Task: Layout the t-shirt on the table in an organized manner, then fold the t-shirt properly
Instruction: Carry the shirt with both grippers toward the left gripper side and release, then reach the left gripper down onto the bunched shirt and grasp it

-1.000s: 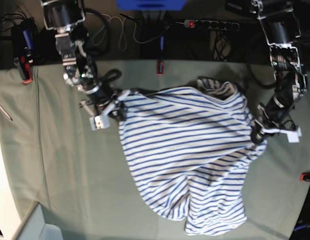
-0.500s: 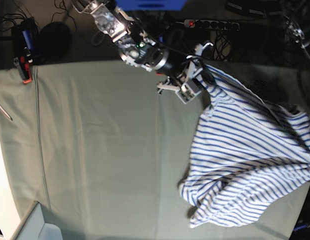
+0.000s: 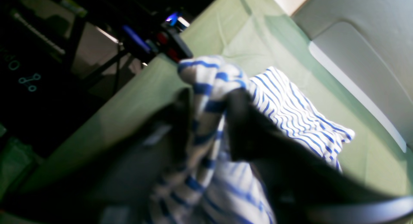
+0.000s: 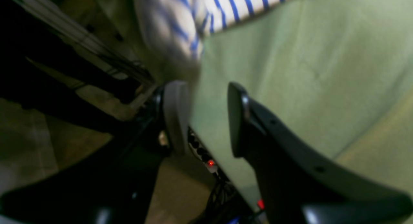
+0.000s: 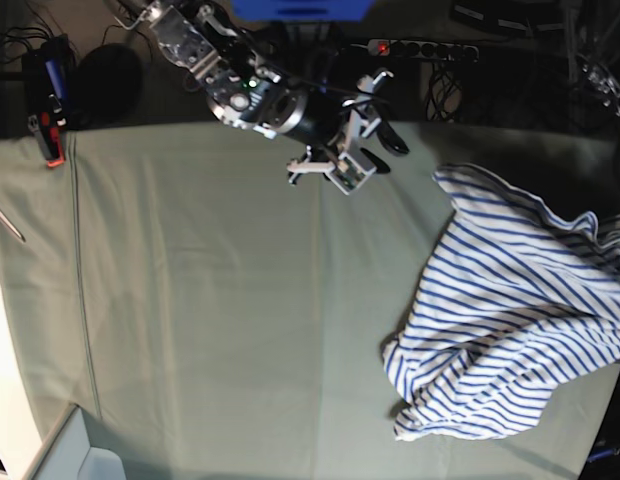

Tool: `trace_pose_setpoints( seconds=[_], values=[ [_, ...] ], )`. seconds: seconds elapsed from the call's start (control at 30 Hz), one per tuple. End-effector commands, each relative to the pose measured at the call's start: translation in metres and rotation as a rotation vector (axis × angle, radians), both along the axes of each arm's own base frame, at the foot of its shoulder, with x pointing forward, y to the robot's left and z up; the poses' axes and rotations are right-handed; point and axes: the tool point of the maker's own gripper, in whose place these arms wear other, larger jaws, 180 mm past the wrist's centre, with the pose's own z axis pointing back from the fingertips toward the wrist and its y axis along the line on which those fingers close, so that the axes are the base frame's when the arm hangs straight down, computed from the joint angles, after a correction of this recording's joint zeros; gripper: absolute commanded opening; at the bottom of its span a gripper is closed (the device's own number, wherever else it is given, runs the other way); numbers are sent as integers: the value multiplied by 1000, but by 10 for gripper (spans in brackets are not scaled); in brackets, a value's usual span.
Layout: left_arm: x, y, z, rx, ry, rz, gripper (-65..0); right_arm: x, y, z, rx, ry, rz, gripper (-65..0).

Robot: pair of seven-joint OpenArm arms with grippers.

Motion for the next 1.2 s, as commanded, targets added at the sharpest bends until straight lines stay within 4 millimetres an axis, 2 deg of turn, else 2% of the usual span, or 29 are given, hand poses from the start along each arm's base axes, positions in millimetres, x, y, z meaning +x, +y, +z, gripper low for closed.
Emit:
trace_pose_setpoints(
  seconds=[0.0, 0.1, 0.27, 0.37, 0.47, 0.53, 0.6, 0.67, 0.77, 0.87, 0.93, 1.0, 1.1, 1.17],
  values=[
    [5, 11, 30, 47, -74, 12, -383, 6, 5, 17, 50, -39, -1, -433],
    [5, 11, 31, 44, -81, 13, -286, 6, 0, 16, 42, -40, -4, -433],
    [9, 2, 43, 62, -108, -7, -235, 10, -10, 13, 25, -45, -18, -433],
    [13, -26, 50, 73, -155, -44, -235, 23, -23, 12, 12, -54, -59, -433],
    [9, -73, 50, 88, -192, -101, -235, 42, -47, 10, -7, -63, -135, -433],
    [11, -110, 39, 67, -196, -142, -235, 57, -66, 11, -18, -73, -197, -433],
    [7, -136, 16, 53, -150, -158, -236, 75, -85, 14, -29, -93, -258, -433],
    [-3, -153, -9, 41, -90, -151, -237, 85, -99, 17, -34, -104, -303, -432],
    [-30, -170, -54, 40, 39, -148, -237, 110, -113, 28, -36, -148, -346, -432],
    [-44, -191, -80, 1, 96, -164, -236, 127, -115, 35, -38, -177, -351, -432],
    [-40, -216, -83, -16, 94, -206, -236, 132, -115, 37, -37, -185, -352, -432],
    [-28, -239, -80, -29, 76, -259, -236, 132, -115, 36, -39, -182, -352, -432],
    [5, -275, -60, -28, 19, -348, -237, 131, -119, 28, -54, -166, -354, -432],
    [22, -290, -61, -7, 52, -364, -237, 129, -125, 22, -75, -159, -354, -432]
  ],
)
